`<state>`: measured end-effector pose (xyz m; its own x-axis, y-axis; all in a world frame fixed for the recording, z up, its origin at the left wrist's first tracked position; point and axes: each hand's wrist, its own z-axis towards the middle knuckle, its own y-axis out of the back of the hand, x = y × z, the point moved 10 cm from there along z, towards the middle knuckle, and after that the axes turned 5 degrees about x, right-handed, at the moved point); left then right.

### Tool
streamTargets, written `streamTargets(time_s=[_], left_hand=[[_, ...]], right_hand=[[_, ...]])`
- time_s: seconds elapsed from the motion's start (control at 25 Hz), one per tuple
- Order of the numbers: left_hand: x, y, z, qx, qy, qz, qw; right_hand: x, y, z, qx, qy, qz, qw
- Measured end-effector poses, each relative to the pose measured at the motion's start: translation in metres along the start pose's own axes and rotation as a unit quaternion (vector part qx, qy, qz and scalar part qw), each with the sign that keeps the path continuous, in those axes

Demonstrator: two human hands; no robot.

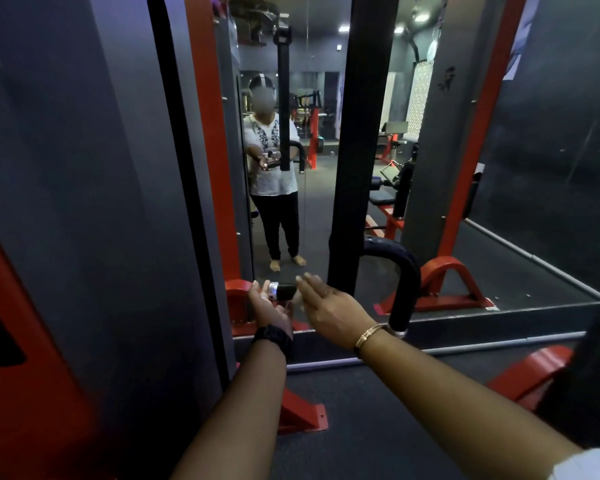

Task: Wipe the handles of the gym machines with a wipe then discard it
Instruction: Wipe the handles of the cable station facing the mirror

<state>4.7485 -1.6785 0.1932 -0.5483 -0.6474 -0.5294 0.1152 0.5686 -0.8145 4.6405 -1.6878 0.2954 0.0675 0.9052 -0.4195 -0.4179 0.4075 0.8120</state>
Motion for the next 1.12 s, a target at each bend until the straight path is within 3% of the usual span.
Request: streamTargets(time_s=[0.08,0.24,0.36,0.48,0.56,0.64,0.84,0.88,1.0,1.12], left_hand=[[0.003,0.0,0.001,0.018,0.005,0.036,0.999],[0.001,0.005,-0.001,0.02,-0.01,0.108,0.994],[-0.003,0.005,0.003,0.026,-0.041,0.126,0.991],[-0.009,0.001,0.006,0.033,-0.063,0.125,0.99],[-0.011,-0.002,0.006,0.041,-0.072,0.098,0.992],[-0.008,0.001,0.004,0.036,-0.065,0.097,0.993],[-0.009,0.006,0.009,0.043,-0.062,0.106,0.991],[-0.009,0.004,0.008,0.053,-0.068,0.102,0.991],[-0.006,0.003,0.004,0.065,-0.057,0.081,0.993],[0.001,0.003,0.003,0.059,0.015,0.024,0.998]], right_hand=[[-0.011,-0.001,0.016,0.022,-0.077,0.052,0.995],[-0.007,-0.016,0.026,0.074,-0.15,0.071,0.983],[0.025,-0.024,-0.003,0.077,-0.111,0.036,0.99],[0.029,-0.005,0.003,0.003,-0.1,0.063,0.993],[0.004,0.01,0.023,-0.016,-0.182,0.08,0.98],[-0.012,-0.004,0.027,0.038,-0.24,0.089,0.966],[0.034,-0.043,0.0,0.094,-0.085,0.134,0.983],[0.032,-0.033,0.004,0.063,-0.07,0.149,0.984],[-0.001,-0.013,0.024,0.022,-0.185,0.127,0.974],[-0.011,-0.036,0.039,0.078,-0.274,0.164,0.945]])
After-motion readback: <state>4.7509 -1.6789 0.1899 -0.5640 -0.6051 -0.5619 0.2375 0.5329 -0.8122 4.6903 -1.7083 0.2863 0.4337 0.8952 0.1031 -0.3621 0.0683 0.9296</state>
